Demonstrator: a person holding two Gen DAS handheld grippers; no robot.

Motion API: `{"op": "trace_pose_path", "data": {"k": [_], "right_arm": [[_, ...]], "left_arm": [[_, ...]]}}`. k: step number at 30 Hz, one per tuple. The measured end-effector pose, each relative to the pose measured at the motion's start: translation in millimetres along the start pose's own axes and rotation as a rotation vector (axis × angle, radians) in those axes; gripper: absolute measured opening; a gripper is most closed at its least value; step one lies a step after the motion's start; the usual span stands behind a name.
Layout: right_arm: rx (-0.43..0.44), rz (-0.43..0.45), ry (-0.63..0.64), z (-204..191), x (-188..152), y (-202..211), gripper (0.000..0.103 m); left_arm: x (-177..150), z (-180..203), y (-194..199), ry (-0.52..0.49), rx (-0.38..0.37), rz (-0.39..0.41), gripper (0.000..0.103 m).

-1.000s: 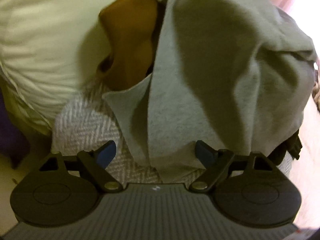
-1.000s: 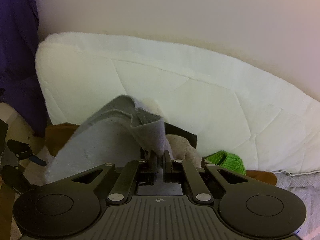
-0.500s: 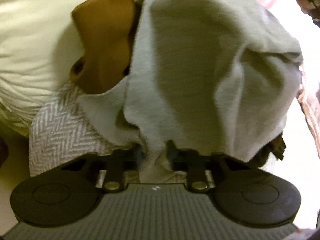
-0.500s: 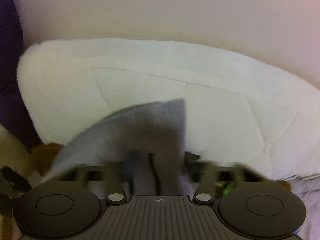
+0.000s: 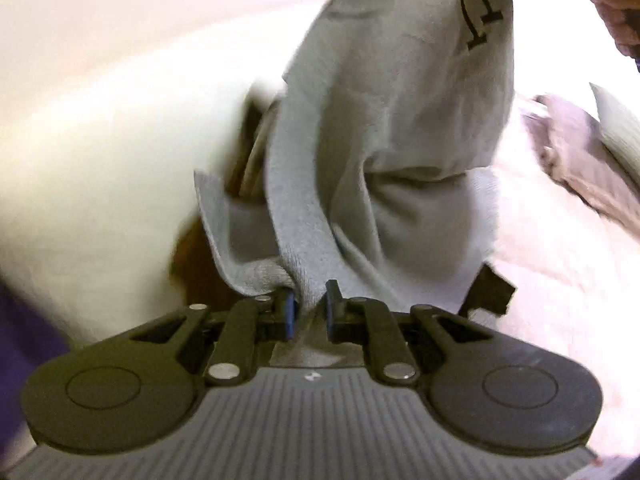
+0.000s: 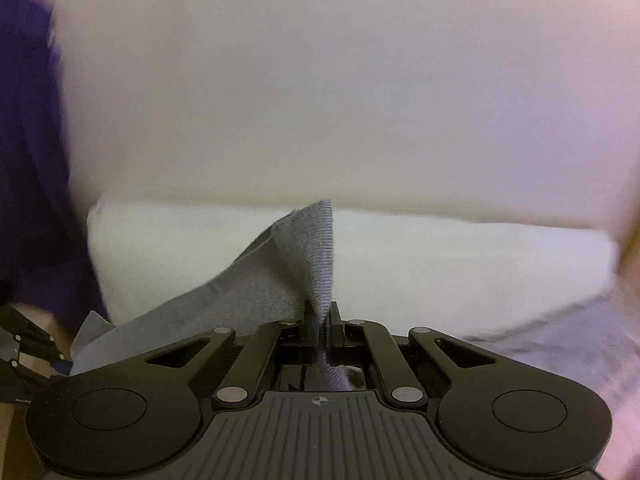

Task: Fold clothes
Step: 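Grasp the grey skirt's waistband with the right gripper while the left gripper grasps its hem, then lift the grey skirt with both grippers and lay it flat on the bed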

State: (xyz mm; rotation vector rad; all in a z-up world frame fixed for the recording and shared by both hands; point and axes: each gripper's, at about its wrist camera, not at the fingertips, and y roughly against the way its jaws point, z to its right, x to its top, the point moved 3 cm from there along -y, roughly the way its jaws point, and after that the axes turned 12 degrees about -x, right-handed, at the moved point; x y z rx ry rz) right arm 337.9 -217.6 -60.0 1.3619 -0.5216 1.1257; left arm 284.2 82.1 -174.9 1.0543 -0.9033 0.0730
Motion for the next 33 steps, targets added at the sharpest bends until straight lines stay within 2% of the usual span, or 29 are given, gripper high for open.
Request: {"op": "trace_pose_path", "data": {"k": [3,8,13,16,20,23,27,29,30,31,32,33], "right_arm": [[-0.137,0.086,-0.131,66.6,-10.5,95.2,0.0],[-0.346,0.234,-0.29,166.9,-53.2,279.0,0.0],[-0.492,0.273,-0.341,225.8,-118.3,443.5,0.0],[-0.576,0.264,-0.392,253.7,-162.2,517.7,0.0],[-0.694,0.196,-0.475,283.2,-225.9,580.8,0.0],[-0.777,0.127,-0.532,297.8,-268.1,615.5,0.0],[-0.869,0.031,-0.626,323.5,-319.5,646.5,0.0],[-0.898,0.016,-0.667,337.8,-338.1,660.8,0.0],[-0.905,0.016,-0.689,340.3,-341.9,663.3,0.0],[-0.912,0.019,-0.709,351.8,-347.0,670.7,0.0],[-0.921,0.025,-0.718,347.5,-355.3,682.1,0.0],[-0.93,0.039,-0.725,363.8,-357.5,692.5,0.0]], "left_arm": [[52.3,47.7,34.7,-0.194,0.009,0.07,0.01],[128.0,175.6,93.9,-0.495,-0.019,0.213,0.01],[175.9,313.9,134.1,-0.662,-0.111,0.3,0.01],[183.2,382.1,134.8,-0.728,-0.191,0.295,0.01],[173.8,464.4,96.6,-0.798,-0.33,0.208,0.01],[159.0,516.7,44.1,-0.839,-0.427,0.122,0.01],[155.6,569.1,-18.8,-0.859,-0.56,0.058,0.01],[167.2,587.8,-38.0,-0.872,-0.602,0.058,0.01],[184.6,598.6,-57.4,-0.871,-0.616,0.06,0.01],[196.6,613.0,-65.4,-0.867,-0.631,0.066,0.01],[206.8,625.3,-70.7,-0.872,-0.638,0.077,0.01],[216.7,638.9,-68.9,-0.885,-0.64,0.097,0.01]]}}
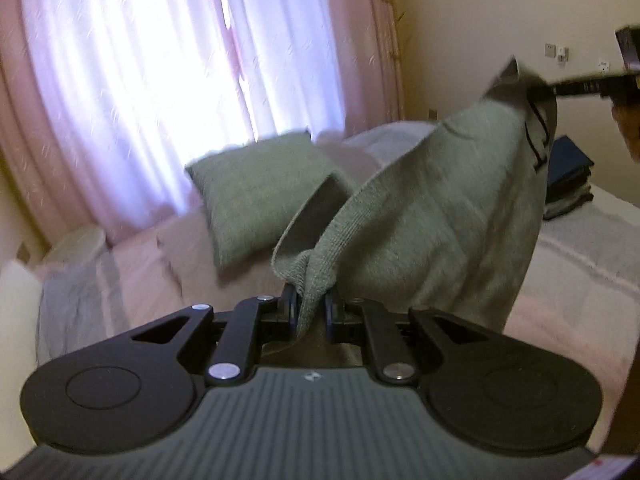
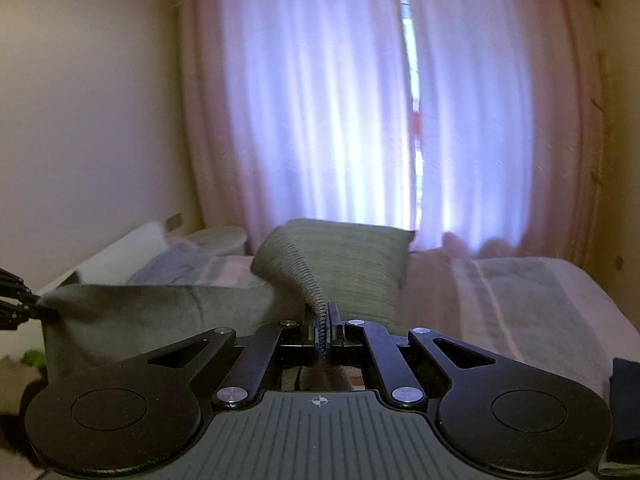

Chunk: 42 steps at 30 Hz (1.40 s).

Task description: Fold clothes

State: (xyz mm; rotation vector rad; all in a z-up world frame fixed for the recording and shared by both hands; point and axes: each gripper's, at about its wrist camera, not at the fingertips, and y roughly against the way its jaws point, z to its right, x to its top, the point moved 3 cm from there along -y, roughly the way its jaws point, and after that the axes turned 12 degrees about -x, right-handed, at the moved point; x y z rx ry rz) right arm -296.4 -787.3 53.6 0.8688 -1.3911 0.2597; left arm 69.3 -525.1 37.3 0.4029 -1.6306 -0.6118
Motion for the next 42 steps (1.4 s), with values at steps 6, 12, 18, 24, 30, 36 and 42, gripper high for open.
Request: {"op": "trace_pose_path", "data": {"k": [6,12,18,24,30,36,42], "right_arm": [[0.056,0.138,0.008,38.2,85.7,-23.9,0.0],[0.133,0.287,0.086,67.2,131.9,23.8,0.0],[0.055,0.311,0.137,90.0,59.6,121.7,0.0],[-0.137,0.099,0.051,97.8,-131.5,227.9,0.0],[-0.339,-0.288,0.021,107.5,-302.1,304.3,0.038],[-0.406,-0.346,-0.056,127.3,-332.5,359.3,0.051],[-0.331,-0.329,-0.021,112.3,-323.9,300.6,0.054]], "left_arm": [[90.3,-3.9,-10.0,-0.06,0.093,0.066,0.009],[143.6,37.8,33.2,-0.086,0.189,0.14,0.009],[98.4,128.7,68.7,-0.148,0.105,0.132,0.01],[-39.4,253.5,64.8,-0.114,-0.159,0.035,0.01],[-201.1,328.2,36.1,0.05,-0.396,-0.279,0.013],[-265.4,319.6,17.8,0.147,-0.369,-0.439,0.014],[-244.2,293.0,-11.5,0.183,-0.274,-0.363,0.022]]}}
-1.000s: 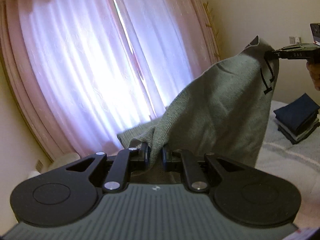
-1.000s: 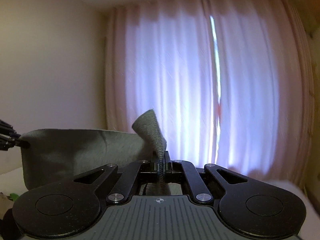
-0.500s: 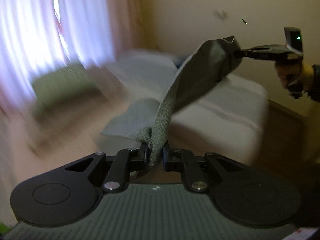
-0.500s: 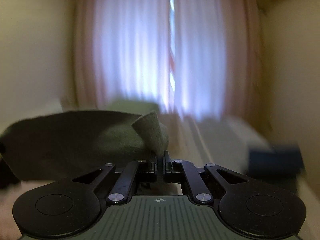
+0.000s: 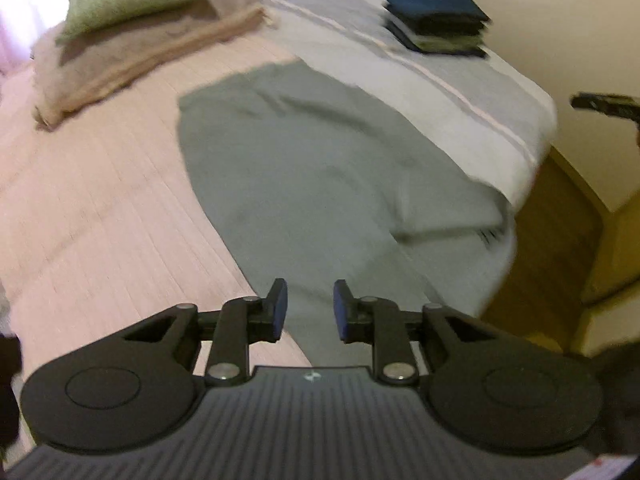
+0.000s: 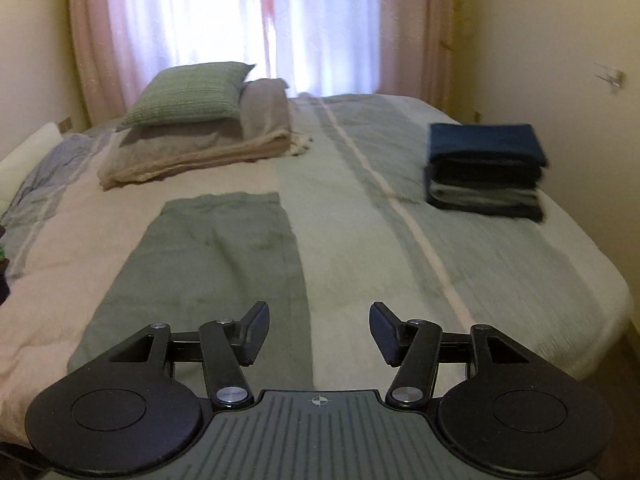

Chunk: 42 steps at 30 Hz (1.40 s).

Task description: Fold clothes

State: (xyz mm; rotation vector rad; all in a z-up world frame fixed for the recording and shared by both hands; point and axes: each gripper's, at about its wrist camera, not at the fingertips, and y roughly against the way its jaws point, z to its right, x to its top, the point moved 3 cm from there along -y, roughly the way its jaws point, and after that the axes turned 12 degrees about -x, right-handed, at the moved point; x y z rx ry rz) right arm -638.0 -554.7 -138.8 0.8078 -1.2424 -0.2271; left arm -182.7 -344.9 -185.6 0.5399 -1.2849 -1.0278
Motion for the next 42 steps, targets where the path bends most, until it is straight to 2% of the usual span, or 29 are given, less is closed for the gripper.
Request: {"op": "trace_pose_path", "data": {"k": [3,4,5,7,13,17,21,25,28,30,31,32,33,34,35,36,38,42], "right_arm": [[0.076,0.004,0.052,-19.1,27.8,-76.5,0.055],[0.103,0.001,0.071,-22.8,37.5,-104.9,0.056],[0.134,-0.003,0.09,-28.4,52.1,-133.4,0.056],[0.189,-0.011,0.124,-36.5,70.5,-194.5,0.056],[0.324,-0.061,0.195,-77.6,130.5,-371.5,0.056],[0.373,-0.097,0.232,-111.4,147.9,-462.9,0.056],[0.384,-0.157,0.259,-141.0,140.3,-535.1,0.056],[0.368,-0.202,0.272,-149.5,122.9,-578.0,0.056],[0.365,-0.236,0.244,-147.2,108.7,-595.0,0.056],[0.372,-0.242,0.193,-141.5,101.2,-597.0,0.056],[0.377,-0.252,0.154,-136.8,98.6,-595.9,0.056],[0.384,-0.266,0.117,-134.1,97.6,-596.7,0.054],[0.394,-0.29,0.09,-132.0,97.6,-596.1,0.034],[0.371,-0.313,0.079,-130.0,99.2,-595.2,0.021],[0.356,-0.317,0.07,-127.0,102.8,-591.2,0.014],[0.354,-0.314,0.054,-124.5,109.5,-585.6,0.008],[0.334,-0.264,0.087,-124.3,127.3,-567.4,0.007],[0.362,-0.129,0.149,-134.1,182.8,-537.0,0.006]], "left_arm": [[46.9,-36.3,-33.0,0.061,0.036,0.057,0.033],[57.9,-42.5,-24.2,0.08,0.046,0.073,0.035],[75.1,-53.7,-34.8,0.098,0.057,0.089,0.038],[105.4,-71.6,-51.1,0.141,0.097,0.104,0.04],[182.4,-170.1,-129.5,0.251,0.188,0.118,0.042],[219.6,-231.3,-185.5,0.287,0.2,0.114,0.046],[238.4,-281.6,-243.0,0.31,0.209,0.106,0.048],[246.9,-324.6,-294.3,0.375,0.147,0.128,0.048],[249.5,-342.5,-326.0,0.398,0.099,0.116,0.048],[247.3,-350.4,-342.4,0.438,0.035,0.1,0.046],[247.1,-353.3,-346.1,0.452,0.015,0.103,0.045],[247.9,-351.9,-347.1,0.449,0.017,0.111,0.041],[247.6,-350.7,-347.2,0.437,0.02,0.115,0.036],[246.6,-348.0,-345.6,0.421,0.04,0.115,0.022],[245.5,-345.7,-342.6,0.404,0.064,0.109,0.002],[246.5,-341.7,-336.7,0.378,0.111,0.099,0.001],[247.9,-334.4,-319.0,0.374,0.126,0.135,0.001],[262.9,-320.6,-278.9,0.356,0.134,0.211,0.001]]}}
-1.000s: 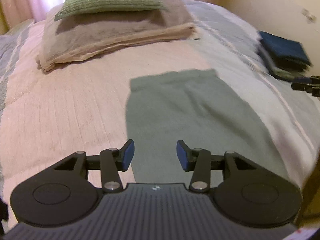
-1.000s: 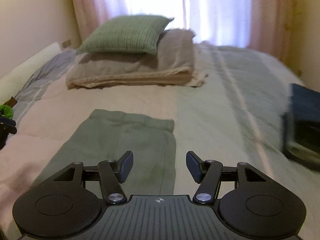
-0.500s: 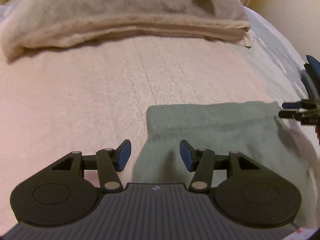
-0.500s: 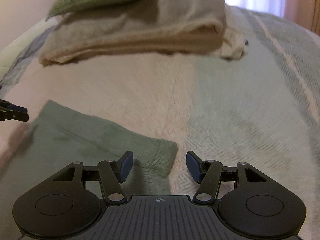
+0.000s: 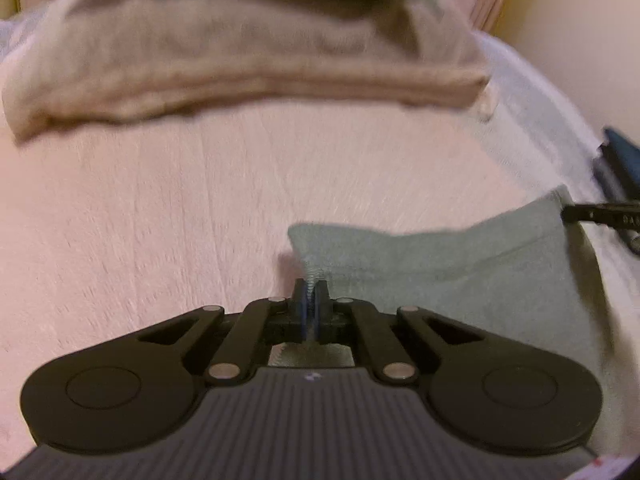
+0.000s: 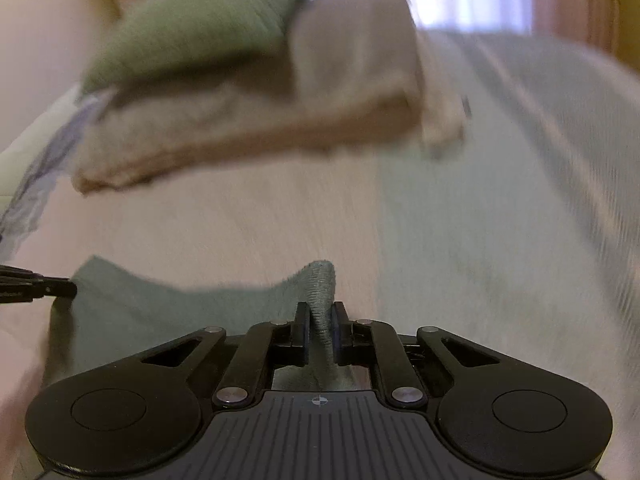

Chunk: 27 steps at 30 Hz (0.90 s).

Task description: Fold clothes

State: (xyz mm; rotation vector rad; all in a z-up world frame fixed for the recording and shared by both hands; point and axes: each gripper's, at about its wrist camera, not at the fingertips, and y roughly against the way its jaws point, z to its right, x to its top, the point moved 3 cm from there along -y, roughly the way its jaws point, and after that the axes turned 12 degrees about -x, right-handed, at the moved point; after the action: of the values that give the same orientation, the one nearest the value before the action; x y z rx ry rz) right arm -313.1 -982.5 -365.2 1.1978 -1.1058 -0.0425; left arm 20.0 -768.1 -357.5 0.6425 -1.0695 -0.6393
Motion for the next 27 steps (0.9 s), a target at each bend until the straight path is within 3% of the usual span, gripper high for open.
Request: {"op": "trace_pose_path", "data": {"k": [8,11,13,15,16,22,27], "right_arm": [[0.0,0.144,0.028,-15.4,76.4,-22.7,0.006],[-0.018,0.081,0.031,-15.9,79.4,-62.8,0.007],[-0.096,0.071,0.019,-13.0,70.3,-77.8,0.014],[-0.099,0.059,-0.015,-10.7,55.5,-76.1,0.039],[-0.074,0.045,-0.022,-10.2,46.0,-71.8,0.043],[0.083,-0.094,0.003,-31.1,-37.4,-16.5,0.045],[0.251,-0.276,-0.018,-58.9,-132.0,51.8,0.045]], "left_arm": [[83.3,-6.9,28.0,-0.029,0.048,0.152,0.001],[97.0,-23.2,7.4,-0.003,0.06,0.129,0.002],[85.9,-38.6,-9.6,0.043,0.1,0.106,0.004],[67.5,-47.8,-16.1,0.093,0.13,0.082,0.004],[56.2,-49.0,-14.7,0.105,0.132,0.079,0.005],[-20.0,-28.1,16.9,0.119,0.112,-0.002,0.006],[-98.7,27.8,49.5,0.086,0.042,-0.1,0.01]]}}
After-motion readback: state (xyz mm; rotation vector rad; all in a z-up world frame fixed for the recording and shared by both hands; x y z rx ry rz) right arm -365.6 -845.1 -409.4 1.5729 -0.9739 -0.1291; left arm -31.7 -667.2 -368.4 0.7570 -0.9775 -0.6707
